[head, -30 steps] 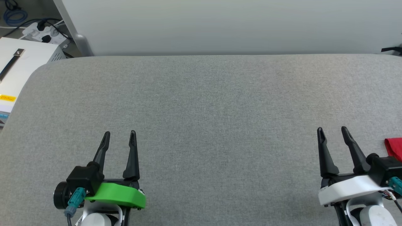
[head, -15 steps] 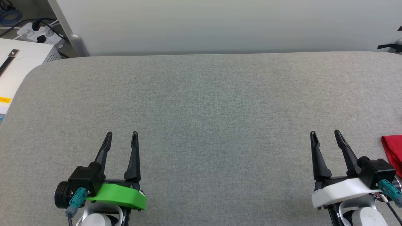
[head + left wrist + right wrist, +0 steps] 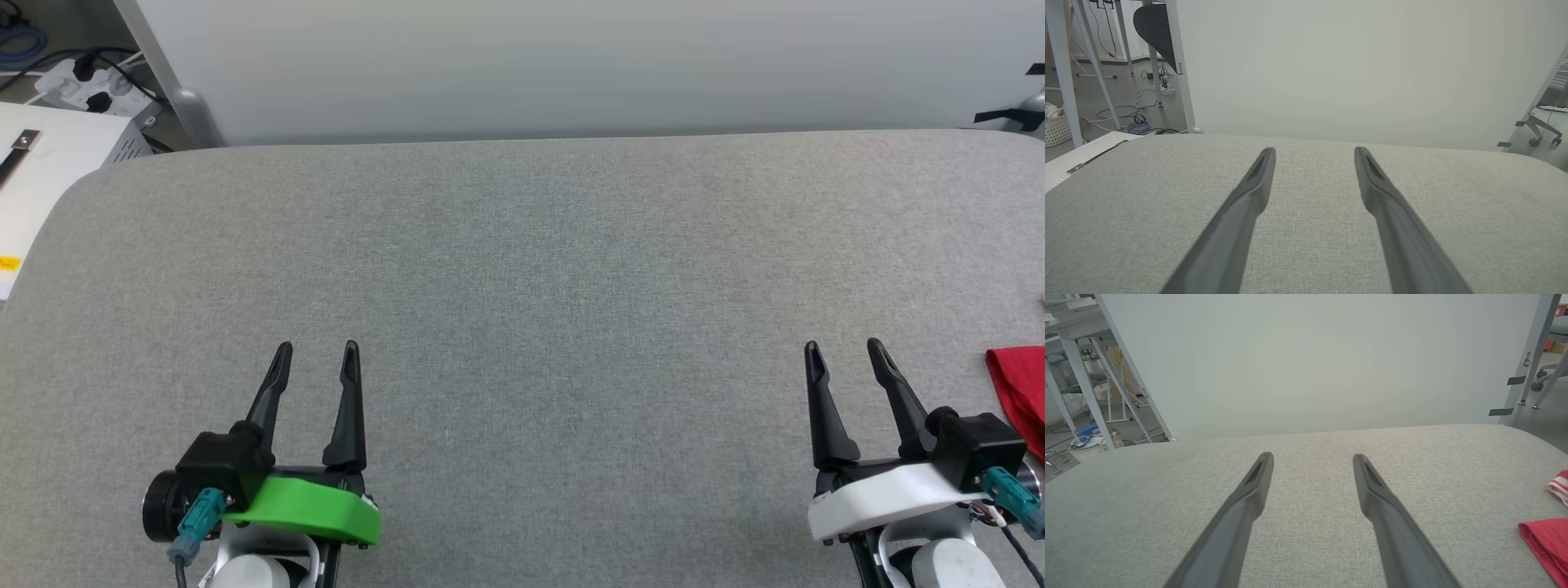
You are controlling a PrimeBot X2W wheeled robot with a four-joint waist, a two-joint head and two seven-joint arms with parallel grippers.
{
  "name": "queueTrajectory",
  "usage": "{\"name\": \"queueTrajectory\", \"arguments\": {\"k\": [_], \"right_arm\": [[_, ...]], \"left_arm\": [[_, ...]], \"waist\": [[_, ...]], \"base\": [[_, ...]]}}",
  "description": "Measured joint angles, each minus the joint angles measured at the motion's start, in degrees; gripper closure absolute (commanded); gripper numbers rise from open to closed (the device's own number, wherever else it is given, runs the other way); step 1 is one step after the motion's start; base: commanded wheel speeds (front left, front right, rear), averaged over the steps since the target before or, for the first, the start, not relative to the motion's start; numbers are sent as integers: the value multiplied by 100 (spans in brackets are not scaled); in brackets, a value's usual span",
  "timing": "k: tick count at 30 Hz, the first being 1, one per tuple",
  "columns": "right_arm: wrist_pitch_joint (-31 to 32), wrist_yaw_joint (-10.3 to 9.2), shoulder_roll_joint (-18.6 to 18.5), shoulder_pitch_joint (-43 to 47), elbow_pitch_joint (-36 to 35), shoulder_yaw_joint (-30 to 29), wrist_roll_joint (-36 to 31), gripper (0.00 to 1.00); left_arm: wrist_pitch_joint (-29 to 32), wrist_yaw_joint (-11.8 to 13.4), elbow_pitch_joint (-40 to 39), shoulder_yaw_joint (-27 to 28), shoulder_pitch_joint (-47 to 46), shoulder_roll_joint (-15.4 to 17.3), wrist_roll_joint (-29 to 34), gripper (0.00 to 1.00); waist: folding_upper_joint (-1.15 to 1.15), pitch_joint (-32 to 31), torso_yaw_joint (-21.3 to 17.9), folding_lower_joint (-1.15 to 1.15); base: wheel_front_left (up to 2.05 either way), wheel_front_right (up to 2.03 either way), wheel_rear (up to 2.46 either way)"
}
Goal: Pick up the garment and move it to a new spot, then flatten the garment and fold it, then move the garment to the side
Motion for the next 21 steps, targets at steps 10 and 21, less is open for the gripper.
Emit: {"name": "queueTrajectory", "arguments": {"k": [10, 21], "right_arm": [[46, 1, 0, -2, -3, 4, 2, 100], [165, 1, 1, -1, -35, -3, -77, 100]], "left_arm": [[38, 5, 2, -2, -2, 1, -38, 100], [168, 57, -20, -1, -2, 1, 33, 100]], "waist": [[0, -4, -3, 0], [0, -51, 4, 0]], "base": [[0, 0, 0], [0, 0, 0]]}}
